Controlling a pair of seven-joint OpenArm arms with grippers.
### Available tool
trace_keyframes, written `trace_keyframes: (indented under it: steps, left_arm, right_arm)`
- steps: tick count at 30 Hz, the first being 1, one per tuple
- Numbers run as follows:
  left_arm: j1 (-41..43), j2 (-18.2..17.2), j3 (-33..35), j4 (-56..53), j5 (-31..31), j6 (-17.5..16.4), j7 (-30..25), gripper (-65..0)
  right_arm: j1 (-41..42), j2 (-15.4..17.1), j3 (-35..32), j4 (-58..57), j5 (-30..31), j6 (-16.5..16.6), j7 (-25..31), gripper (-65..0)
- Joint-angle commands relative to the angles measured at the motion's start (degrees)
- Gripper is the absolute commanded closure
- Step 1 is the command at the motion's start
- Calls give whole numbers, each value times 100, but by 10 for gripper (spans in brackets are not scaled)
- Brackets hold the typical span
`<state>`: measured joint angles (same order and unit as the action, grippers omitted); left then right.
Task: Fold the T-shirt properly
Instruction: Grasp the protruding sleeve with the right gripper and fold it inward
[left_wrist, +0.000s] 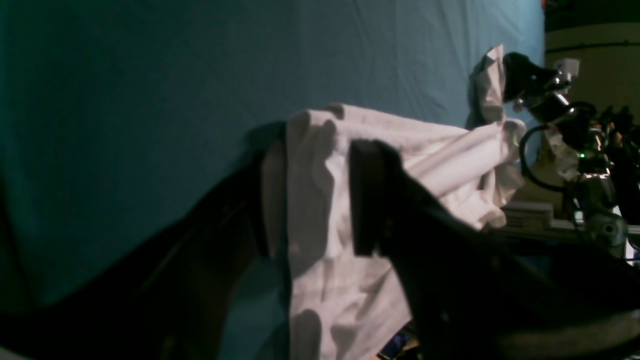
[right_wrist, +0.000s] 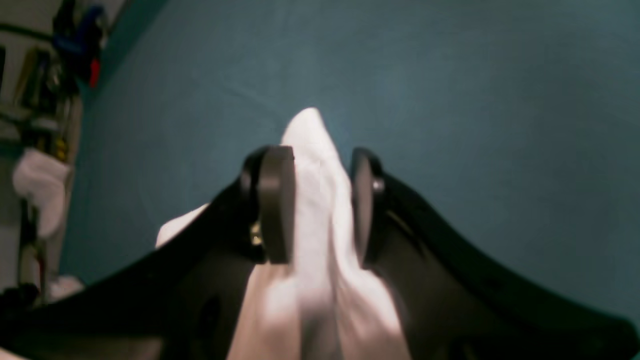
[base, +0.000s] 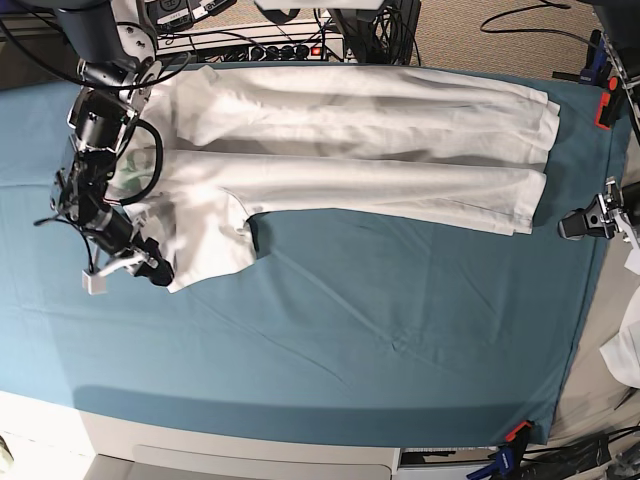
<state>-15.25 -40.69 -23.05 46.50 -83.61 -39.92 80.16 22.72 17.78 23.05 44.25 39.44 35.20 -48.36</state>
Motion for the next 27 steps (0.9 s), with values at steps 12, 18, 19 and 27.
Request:
trace_keyframes:
  steps: [12,18,19,27]
  left_arm:
    - [-127,-170,-39,74,-139,-8,-16,-234]
    - [-127,-170,-39,74,-139,-8,-16,-234]
    - [-127,-170,-39,74,-139,-8,-16,-234]
    - [-125,-168,-39,74,-139,-8,-16,-234]
  right_arm:
    - [26,15,-238,348,-262,-74,-369,0]
    - [-35,11,-238,1495,52,131,-1279,0]
    - [-70,7,-238,1751,210,149,-1519,0]
    - [-1032,-17,-245,4109,623,297,-2199,0]
